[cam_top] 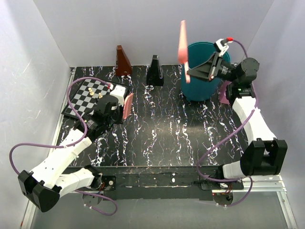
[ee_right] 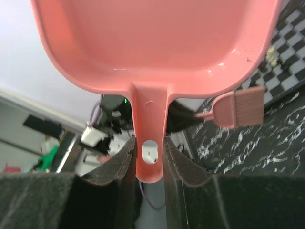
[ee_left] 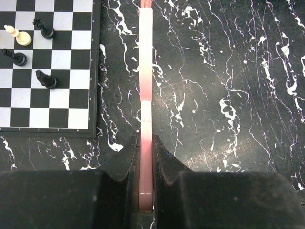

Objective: Sweep away the paper scraps from the table

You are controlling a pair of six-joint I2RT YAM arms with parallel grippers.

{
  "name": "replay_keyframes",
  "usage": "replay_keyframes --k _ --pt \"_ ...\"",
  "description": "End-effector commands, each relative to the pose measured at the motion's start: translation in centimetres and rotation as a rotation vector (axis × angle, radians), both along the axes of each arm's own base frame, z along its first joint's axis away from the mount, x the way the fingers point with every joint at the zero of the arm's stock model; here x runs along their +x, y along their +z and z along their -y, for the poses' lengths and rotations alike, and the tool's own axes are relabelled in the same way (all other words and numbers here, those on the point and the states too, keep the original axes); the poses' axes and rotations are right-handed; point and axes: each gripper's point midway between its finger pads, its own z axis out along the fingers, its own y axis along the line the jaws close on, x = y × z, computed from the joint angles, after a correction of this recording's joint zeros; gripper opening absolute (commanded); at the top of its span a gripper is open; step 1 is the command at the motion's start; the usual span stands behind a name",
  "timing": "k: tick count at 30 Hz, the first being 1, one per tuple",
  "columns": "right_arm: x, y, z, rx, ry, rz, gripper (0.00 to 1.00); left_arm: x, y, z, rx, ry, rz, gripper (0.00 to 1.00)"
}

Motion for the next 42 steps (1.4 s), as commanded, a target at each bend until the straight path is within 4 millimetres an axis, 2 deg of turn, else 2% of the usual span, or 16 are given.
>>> replay_keyframes --k 1,2,4,6,12,19,24,29,37,42 --pt "-4.7 -3.1 -2.9 -0.208 0.125 0.179 0.01 0.4 0.9 0.1 -0.008 -0.002 0.031 0.0" --pt "-5.3 -4.9 -3.3 -0.288 0.095 0.09 0.01 0.4 0.8 0.1 -0.007 -0.002 0.03 0.0" --pt "-5.8 -8.1 -4.3 -0.489 0.028 0.1 0.01 0.4 0.7 0.2 -0.006 -0.002 0.027 0.0" --pt "-5.1 -11.3 -3.8 -0.657 -0.036 0.059 0.01 0.4 0.8 0.2 -0.007 -0.004 0.028 0.0" --pt "-4.6 -19.0 -2.2 -0.879 -0.098 -0.09 0.01 0.4 0.5 0.3 -0.002 -0.008 0.018 0.0" --pt "-2.9 -26.5 -0.1 -1.212 -0.228 -0.161 0.01 0.5 0.2 0.4 0.002 -0.013 0.009 0.0" --pt "-1.8 -29.5 -0.8 -1.293 -0.208 -0.183 0.01 0.5 0.1 0.4 0.005 -0.015 0.005 0.0" --pt "0.5 -31.7 -2.0 -1.33 -0.2 -0.188 0.01 0.5 0.0 0.5 0.008 -0.016 -0.001 0.0" --pt "5.3 -33.9 -3.4 -1.411 -0.213 -0.19 0.01 0.4 -0.2 0.6 0.004 -0.024 -0.008 0.0" --pt "6.9 -35.3 -3.9 -1.448 -0.207 -0.206 0.01 0.3 -0.3 0.7 0.001 -0.027 -0.011 0.0"
